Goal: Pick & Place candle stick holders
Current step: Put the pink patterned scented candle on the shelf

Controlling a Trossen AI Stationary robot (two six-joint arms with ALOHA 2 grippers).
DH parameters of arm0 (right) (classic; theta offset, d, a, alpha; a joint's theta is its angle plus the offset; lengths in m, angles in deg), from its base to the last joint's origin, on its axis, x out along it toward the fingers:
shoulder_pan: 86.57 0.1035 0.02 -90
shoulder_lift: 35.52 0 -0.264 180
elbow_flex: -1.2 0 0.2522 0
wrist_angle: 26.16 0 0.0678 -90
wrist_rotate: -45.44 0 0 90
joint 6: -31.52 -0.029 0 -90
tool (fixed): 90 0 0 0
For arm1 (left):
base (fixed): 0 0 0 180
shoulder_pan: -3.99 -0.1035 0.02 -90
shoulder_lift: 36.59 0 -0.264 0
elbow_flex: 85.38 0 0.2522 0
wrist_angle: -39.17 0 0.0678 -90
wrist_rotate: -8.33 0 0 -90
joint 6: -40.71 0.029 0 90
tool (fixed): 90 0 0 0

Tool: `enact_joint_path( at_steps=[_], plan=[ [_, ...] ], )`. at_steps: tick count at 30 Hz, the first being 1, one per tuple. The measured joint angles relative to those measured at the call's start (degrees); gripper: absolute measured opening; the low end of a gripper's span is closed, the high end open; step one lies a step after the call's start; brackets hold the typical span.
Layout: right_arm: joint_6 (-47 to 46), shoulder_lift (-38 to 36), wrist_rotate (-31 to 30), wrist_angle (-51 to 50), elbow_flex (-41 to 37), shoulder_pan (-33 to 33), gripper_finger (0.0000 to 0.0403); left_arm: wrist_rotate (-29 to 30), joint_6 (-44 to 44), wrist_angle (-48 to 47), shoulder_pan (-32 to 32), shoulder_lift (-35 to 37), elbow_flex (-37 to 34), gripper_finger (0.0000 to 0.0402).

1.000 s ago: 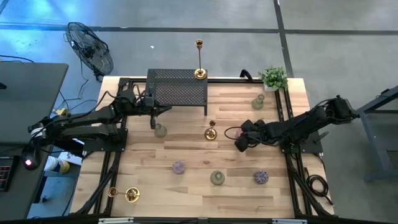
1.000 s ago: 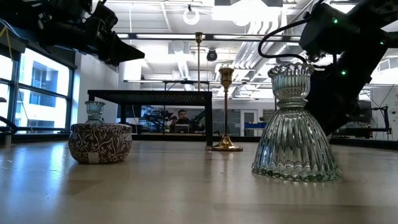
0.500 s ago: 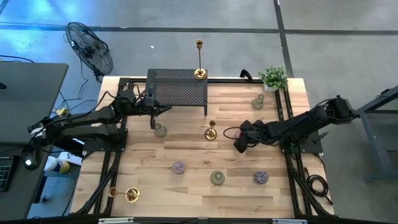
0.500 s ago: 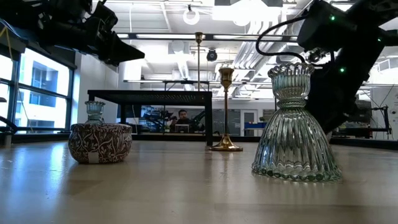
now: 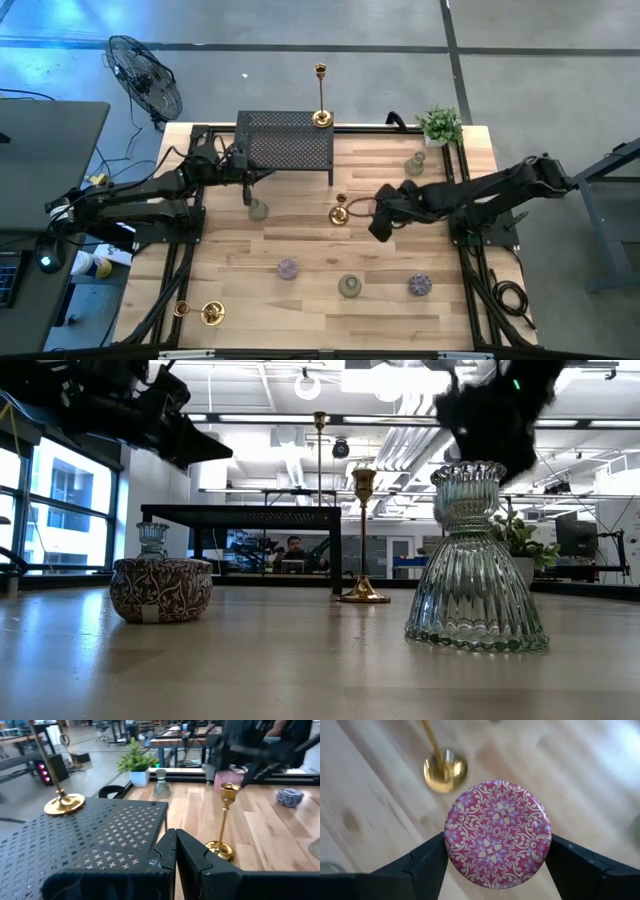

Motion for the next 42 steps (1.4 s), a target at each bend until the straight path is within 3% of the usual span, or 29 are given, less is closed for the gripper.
enact_joint_path(
  at_steps=[4,8,14,19,25,31,42],
  plan=[
    [6.14,-0.02,-1.92,-1.99,9.37,-4.14,0.0289,1.33,-0.57,0.00,-0.02,0.00,0.00,0.0000],
    [15.26,1.99,-0.54,4.25,15.64,-10.11,0.0289,2.09,-0.57,0.00,-0.02,0.00,0.00,0.0000],
    [28.15,16.81,9.36,12.24,26.83,-17.92,0.0289,2.66,-0.57,0.04,-0.04,0.00,0.00,0.0000],
    [33.96,29.66,13.07,11.82,40.42,-21.86,0.0289,2.68,-0.59,-0.30,-0.02,0.00,0.00,0.0000],
    [37.32,39.18,15.45,8.80,52.92,-25.01,0.0289,2.83,-0.33,-0.68,-0.04,0.00,0.00,0.0000],
    [38.88,43.38,16.66,9.97,56.11,-26.75,0.0289,2.83,-0.29,-0.68,-0.04,0.00,0.00,0.0000],
    [39.61,44.17,19.50,12.18,55.12,-27.87,0.0289,2.81,-0.18,-0.66,-0.03,0.00,0.00,0.0000]
  ],
)
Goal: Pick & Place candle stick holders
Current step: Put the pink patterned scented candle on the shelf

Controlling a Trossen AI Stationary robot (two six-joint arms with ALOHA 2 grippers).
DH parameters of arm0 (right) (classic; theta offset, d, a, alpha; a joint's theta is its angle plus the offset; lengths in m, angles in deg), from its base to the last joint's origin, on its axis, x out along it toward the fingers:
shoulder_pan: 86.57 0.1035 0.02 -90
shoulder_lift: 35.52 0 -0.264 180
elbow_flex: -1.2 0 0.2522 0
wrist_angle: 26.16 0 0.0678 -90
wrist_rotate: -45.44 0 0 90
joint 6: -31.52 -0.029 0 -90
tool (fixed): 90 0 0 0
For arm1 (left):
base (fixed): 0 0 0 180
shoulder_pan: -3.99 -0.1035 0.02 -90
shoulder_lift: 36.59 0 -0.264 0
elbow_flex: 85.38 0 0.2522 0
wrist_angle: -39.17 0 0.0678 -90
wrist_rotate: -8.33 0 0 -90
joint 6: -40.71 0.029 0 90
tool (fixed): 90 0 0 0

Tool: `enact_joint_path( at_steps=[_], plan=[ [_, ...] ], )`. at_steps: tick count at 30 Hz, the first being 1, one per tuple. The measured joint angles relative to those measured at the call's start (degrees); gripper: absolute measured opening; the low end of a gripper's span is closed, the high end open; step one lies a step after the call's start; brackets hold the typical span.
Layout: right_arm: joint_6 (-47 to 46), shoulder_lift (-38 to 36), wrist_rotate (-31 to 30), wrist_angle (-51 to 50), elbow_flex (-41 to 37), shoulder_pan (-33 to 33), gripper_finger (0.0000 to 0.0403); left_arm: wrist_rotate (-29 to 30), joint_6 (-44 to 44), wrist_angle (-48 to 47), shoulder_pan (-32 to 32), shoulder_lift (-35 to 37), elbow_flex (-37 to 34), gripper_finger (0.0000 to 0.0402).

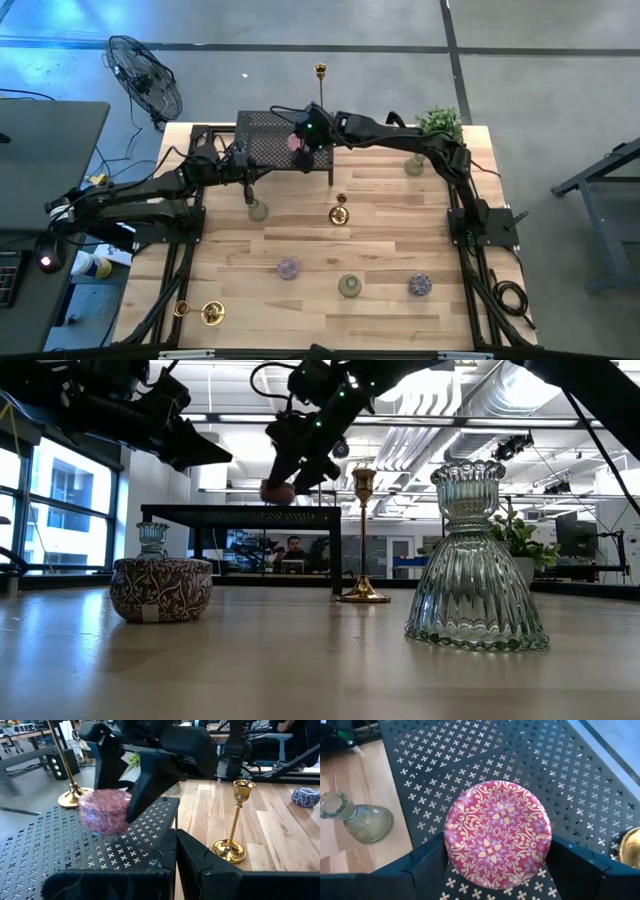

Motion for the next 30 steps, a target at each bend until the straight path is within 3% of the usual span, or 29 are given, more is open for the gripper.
enact_joint_path(
  at_steps=[9,22,26,30],
  plan=[
    [1.29,1.42,-0.12,0.82,-0.04,0.05,0.0292,-0.04,-0.37,-0.02,0.00,0.00,0.00,0.0000],
    [4.60,0.80,-1.32,3.23,-0.04,0.95,0.0349,-0.16,-0.41,0.00,0.01,0.00,0.00,0.0000],
    [5.16,-1.52,-0.60,2.59,-0.02,1.22,0.0343,-0.08,-0.41,0.00,0.00,0.00,0.00,0.0000],
    [6.30,-7.09,-6.49,-2.66,0.04,2.85,0.0310,2.90,-0.46,-0.02,0.01,0.00,0.00,0.0000]
  ],
)
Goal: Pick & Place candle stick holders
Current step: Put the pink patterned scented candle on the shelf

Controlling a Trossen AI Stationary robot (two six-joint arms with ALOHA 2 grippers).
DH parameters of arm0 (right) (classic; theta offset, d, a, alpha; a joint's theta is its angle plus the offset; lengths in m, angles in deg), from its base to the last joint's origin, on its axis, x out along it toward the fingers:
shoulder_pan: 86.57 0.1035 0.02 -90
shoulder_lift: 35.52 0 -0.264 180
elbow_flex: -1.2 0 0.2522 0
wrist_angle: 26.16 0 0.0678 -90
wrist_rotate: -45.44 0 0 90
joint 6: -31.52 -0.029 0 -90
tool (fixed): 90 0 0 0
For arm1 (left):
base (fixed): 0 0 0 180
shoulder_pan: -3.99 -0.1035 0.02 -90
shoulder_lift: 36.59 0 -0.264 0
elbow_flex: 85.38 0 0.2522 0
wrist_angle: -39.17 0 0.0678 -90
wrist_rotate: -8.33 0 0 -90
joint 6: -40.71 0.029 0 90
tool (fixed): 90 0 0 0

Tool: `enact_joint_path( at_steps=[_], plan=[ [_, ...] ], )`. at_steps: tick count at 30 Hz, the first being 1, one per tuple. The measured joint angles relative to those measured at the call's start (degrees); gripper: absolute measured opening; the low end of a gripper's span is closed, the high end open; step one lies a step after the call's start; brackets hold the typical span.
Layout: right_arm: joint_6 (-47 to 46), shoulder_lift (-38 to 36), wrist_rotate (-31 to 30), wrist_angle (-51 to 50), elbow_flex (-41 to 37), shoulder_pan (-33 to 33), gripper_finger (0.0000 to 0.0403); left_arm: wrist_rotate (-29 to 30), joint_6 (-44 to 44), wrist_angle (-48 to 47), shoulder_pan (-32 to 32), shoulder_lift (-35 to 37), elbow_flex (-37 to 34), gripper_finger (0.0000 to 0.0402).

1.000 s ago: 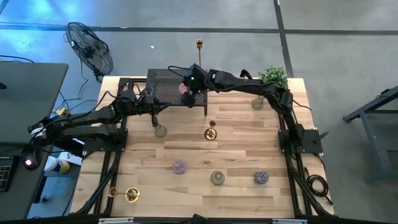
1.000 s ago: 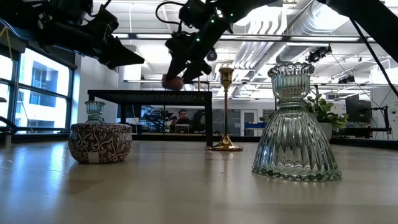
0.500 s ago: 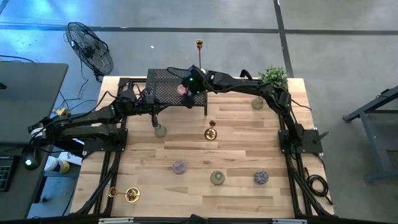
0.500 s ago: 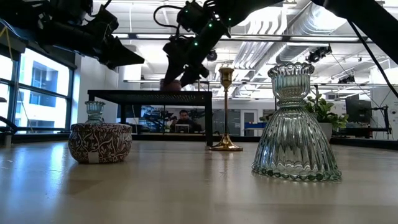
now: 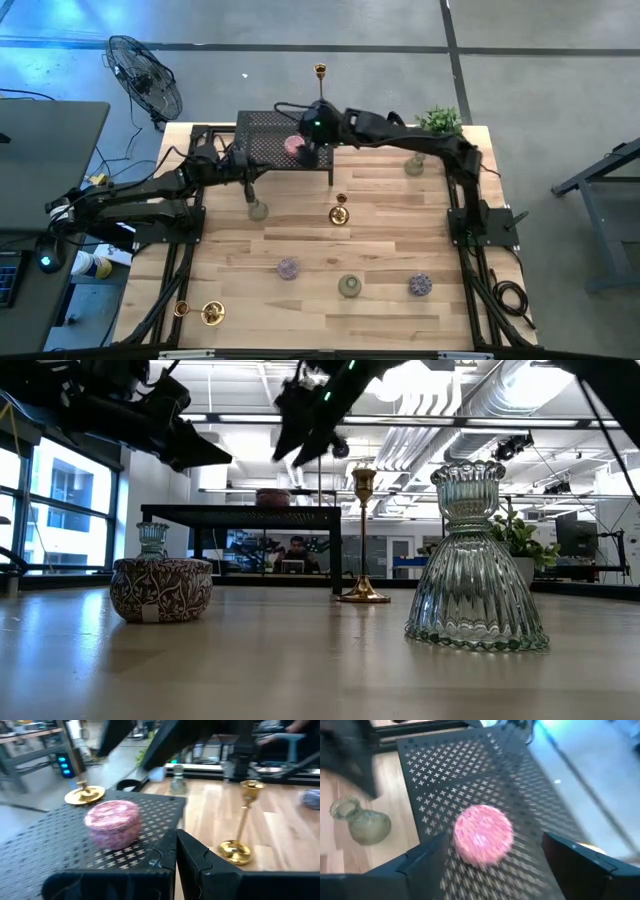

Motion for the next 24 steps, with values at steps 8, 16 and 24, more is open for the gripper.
enact_joint_path(
  at_steps=[8,16,24],
  plan=[
    [1.92,-15.29,-7.38,-0.04,-15.26,4.50,0.0195,1.31,-1.05,-0.64,0.01,-0.02,0.00,0.0000],
    [-1.96,-36.06,-6.44,33.65,-56.40,5.11,0.0068,-0.24,-3.39,-16.58,0.00,-3.05,10.46,0.0000],
    [-2.62,-48.63,-5.68,52.83,-76.05,5.99,0.0012,0.70,-3.39,-46.06,0.04,-20.15,36.35,0.0009]
  ],
)
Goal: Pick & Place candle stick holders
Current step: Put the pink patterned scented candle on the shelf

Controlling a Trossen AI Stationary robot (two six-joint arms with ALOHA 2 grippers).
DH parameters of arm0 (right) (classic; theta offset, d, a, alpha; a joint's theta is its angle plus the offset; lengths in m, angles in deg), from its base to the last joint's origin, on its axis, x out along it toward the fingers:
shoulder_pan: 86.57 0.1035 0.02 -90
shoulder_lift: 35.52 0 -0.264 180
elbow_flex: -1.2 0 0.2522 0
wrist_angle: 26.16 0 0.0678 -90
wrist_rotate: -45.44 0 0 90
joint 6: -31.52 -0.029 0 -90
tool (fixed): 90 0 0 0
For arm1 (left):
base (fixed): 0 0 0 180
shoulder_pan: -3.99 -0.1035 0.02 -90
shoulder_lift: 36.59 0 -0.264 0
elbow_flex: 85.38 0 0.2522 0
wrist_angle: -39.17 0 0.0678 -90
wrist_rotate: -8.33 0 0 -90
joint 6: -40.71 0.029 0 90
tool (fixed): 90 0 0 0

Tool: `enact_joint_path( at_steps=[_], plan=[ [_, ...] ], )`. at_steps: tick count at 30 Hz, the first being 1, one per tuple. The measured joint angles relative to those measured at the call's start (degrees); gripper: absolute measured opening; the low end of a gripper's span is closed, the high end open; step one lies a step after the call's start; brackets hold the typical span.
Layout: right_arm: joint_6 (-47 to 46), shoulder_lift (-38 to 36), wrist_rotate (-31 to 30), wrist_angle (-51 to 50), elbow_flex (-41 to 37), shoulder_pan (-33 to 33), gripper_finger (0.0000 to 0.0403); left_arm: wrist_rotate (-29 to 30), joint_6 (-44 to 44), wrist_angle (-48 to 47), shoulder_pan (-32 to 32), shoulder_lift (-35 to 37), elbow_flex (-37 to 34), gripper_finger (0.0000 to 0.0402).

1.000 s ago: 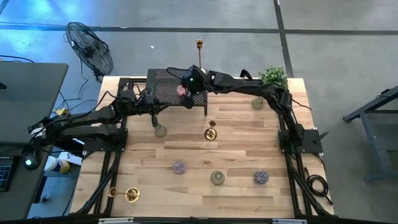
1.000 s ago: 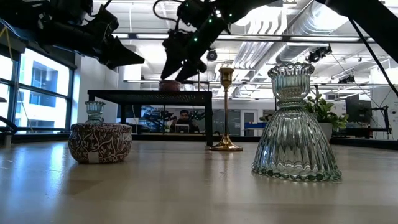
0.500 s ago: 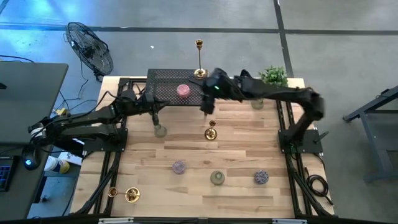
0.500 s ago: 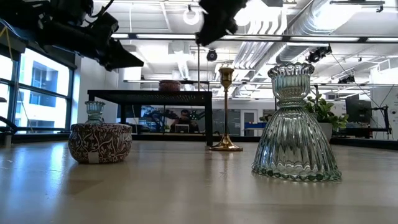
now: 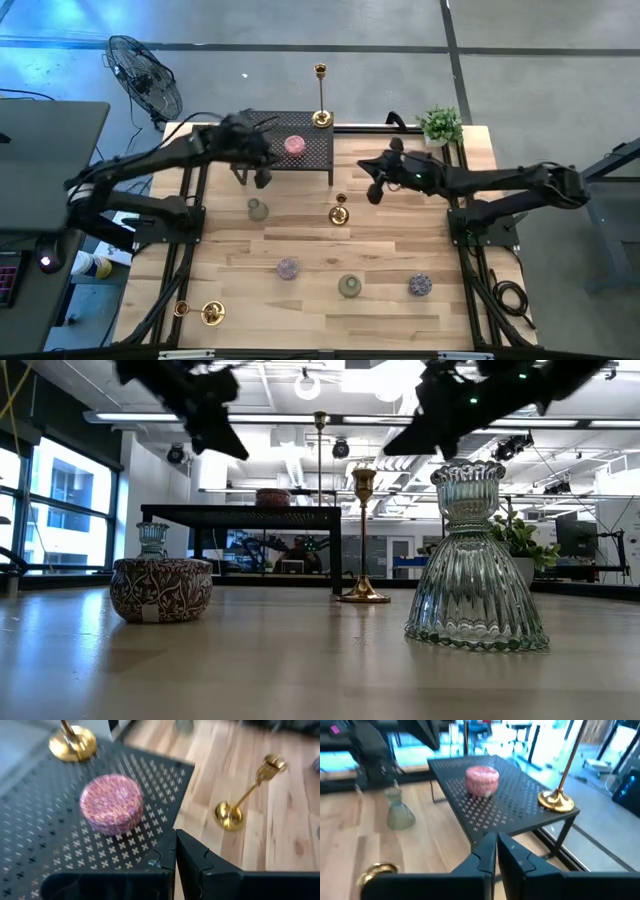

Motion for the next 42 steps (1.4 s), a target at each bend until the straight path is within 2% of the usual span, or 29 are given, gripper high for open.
enact_joint_path(
  at_steps=[4,10,16,21,26,42],
  plan=[
    [0.03,-3.03,-0.02,6.29,-5.00,1.31,0.0019,0.61,-2.52,-11.82,0.00,-9.30,12.08,0.0049],
    [1.68,-4.19,0.02,9.34,-7.62,3.59,0.0002,3.17,-5.80,-24.81,0.26,-18.06,25.40,0.0155],
    [3.08,-4.19,0.04,9.93,-7.60,4.76,0.0003,5.70,-7.11,-25.99,0.41,-21.03,28.28,0.0272],
    [3.47,-4.19,0.02,10.26,-7.60,4.76,0.0003,9.11,-4.76,-26.27,0.39,-22.87,28.30,0.0333],
    [3.49,-4.19,0.02,11.18,-7.60,4.76,0.0002,14.92,-2.38,-25.13,0.46,-24.54,28.30,0.0350],
    [3.14,-4.17,1.55,11.03,-7.58,4.76,0.0001,14.75,-1.20,-21.85,0.35,-26.22,28.28,0.0351]
  ],
)
